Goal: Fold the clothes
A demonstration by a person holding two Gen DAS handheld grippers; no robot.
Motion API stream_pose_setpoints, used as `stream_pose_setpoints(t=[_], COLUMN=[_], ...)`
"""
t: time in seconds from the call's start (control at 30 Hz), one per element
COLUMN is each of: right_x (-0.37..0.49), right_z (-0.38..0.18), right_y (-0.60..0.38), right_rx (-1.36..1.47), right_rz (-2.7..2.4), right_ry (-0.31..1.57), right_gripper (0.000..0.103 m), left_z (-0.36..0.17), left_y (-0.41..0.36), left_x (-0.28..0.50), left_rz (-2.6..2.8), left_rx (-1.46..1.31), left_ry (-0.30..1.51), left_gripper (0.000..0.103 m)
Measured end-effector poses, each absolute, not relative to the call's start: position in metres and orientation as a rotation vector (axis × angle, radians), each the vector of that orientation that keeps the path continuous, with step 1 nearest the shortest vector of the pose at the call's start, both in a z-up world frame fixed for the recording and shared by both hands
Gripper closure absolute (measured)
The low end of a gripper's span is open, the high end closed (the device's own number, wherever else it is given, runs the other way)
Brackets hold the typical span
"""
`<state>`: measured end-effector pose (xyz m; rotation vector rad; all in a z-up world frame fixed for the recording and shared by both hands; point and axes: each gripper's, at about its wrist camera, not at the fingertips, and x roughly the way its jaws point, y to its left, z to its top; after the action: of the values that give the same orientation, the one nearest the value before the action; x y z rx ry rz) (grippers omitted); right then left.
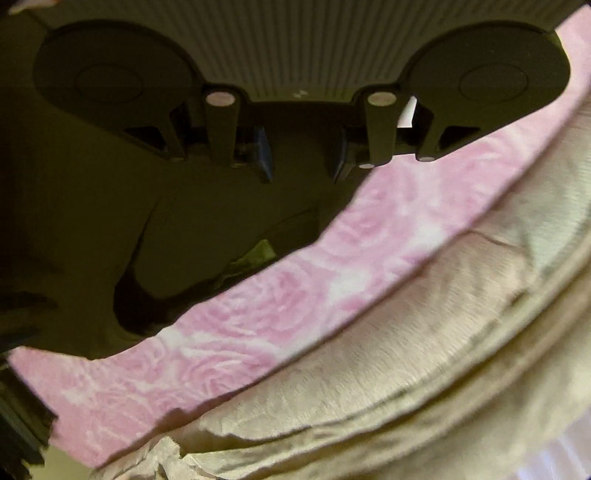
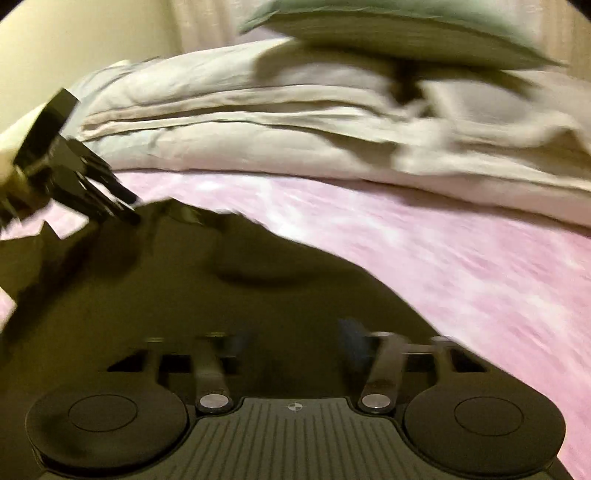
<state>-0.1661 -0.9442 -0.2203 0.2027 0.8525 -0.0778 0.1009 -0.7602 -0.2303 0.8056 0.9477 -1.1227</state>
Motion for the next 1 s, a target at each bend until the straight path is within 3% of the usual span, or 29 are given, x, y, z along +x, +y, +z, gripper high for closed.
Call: stream_pose_setpoints(t=[0.3, 0.47, 0.57, 0.6, 0.63, 0.7, 0.9, 1.0], right_x=[-0.057, -0.055, -0.078, -0.085, -0.094, -0.111, -0.149, -0.161], right_z=[-0.275, -0.257, -0.24, -0.237, -0.238, -0.244, -0.261, -0.261], right_y=[-0.954, -0.952, -0.937, -0.928, -0.917, -0.894, -0.832, -0.808], right_rx=[0.176, 0.122, 0.139, 0.163, 0.182, 0.215, 0.21, 0.215], right_rz=[-0.252, -0.324, -0.364, -0.364, -0.357, -0.335, -0.302, -0.292], right_ry=[0.919, 0.913, 0.9, 0.899, 0.908, 0.935, 1.054, 1.088], right_gripper=[0.061, 0.061, 0.06, 0.057, 0.043, 0.028, 0.028, 0.018], left_z=[-0.26, -0.256, -0.243, -0.238, -0.235, -0.232, -0.237, -0.238], left_y=[-0.748, -0.748, -0.721, -0.706, -0.688, -0.648, -0.513, -0.449], left_x=[0.137, 0.148, 0.155, 0.157, 0.159, 0.161, 0.163, 0.167], left_rz=[-1.152, -1.166, -1.132, -1.109, -1.092, -1.049, -0.858, -0.733], left_rx=[0.602, 0.534, 0.489, 0.472, 0.451, 0.439, 0.523, 0.565], left_ry=[0.9, 0.904, 0.898, 0.898, 0.917, 0.954, 1.05, 1.098], left_gripper=[0.084, 0.084, 0.079, 0.079, 0.079, 0.079, 0.076, 0.074])
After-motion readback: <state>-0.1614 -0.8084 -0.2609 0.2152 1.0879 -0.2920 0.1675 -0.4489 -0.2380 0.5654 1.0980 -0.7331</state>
